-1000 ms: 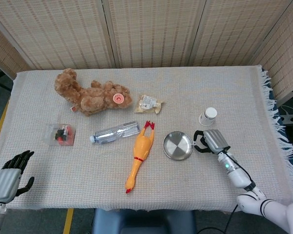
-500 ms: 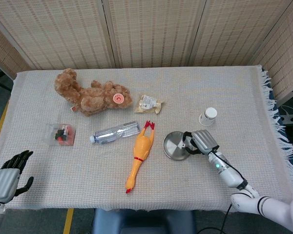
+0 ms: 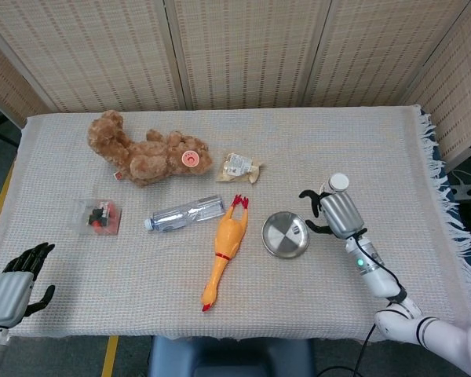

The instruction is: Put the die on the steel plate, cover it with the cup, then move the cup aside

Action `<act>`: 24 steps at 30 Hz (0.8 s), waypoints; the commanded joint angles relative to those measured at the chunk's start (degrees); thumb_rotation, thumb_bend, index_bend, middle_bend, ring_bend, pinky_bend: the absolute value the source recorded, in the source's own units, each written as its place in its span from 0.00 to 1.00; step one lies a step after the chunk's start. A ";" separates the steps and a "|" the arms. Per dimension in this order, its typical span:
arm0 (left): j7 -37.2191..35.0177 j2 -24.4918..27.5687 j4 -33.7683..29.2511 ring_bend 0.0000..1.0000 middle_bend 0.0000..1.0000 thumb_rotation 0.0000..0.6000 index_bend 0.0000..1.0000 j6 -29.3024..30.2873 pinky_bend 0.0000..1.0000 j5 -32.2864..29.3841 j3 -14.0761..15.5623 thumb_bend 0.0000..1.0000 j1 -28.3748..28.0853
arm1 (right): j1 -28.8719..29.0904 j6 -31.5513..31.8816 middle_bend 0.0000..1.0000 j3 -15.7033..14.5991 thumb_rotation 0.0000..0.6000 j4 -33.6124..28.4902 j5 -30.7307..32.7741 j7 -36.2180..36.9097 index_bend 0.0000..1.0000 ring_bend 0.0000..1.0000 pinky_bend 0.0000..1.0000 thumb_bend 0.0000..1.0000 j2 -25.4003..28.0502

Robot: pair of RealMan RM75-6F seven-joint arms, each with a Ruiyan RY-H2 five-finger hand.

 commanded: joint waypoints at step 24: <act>0.16 0.01 -0.08 0.10 0.07 1.00 0.09 -0.39 0.21 -0.03 0.10 0.40 -0.19 | 6.56 -18.77 0.15 7.23 1.00 24.41 14.50 0.10 0.17 0.00 0.26 0.12 -6.96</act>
